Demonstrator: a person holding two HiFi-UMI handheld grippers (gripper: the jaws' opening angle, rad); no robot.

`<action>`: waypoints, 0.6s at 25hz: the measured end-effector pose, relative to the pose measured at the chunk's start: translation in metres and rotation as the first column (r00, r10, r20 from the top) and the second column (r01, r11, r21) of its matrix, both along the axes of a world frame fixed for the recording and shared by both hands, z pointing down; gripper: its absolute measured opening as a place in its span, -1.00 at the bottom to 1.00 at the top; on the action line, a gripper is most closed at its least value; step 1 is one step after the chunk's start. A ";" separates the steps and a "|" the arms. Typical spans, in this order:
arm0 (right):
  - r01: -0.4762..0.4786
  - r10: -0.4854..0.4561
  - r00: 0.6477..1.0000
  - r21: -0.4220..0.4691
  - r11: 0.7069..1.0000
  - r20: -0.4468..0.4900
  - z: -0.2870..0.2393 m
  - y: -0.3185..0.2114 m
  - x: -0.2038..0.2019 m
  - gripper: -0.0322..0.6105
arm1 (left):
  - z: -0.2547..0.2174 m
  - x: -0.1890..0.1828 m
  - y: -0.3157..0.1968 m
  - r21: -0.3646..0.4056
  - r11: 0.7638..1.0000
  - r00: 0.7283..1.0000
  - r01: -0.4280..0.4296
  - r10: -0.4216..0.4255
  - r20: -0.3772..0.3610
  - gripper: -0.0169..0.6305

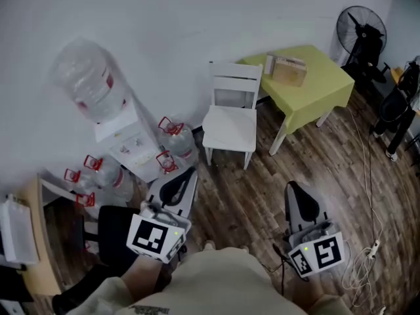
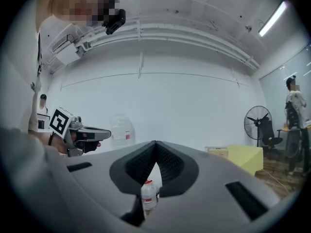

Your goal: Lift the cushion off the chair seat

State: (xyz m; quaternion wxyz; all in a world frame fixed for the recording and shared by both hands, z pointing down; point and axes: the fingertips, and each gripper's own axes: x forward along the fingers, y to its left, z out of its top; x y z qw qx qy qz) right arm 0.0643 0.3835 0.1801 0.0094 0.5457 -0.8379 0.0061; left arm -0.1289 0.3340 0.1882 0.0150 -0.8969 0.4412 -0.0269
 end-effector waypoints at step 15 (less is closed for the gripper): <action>-0.089 0.089 0.996 0.014 0.996 0.016 0.003 -0.021 -0.024 -0.37 | -0.002 -0.065 -0.013 0.052 0.995 0.996 0.080 -0.078 -0.048 -0.85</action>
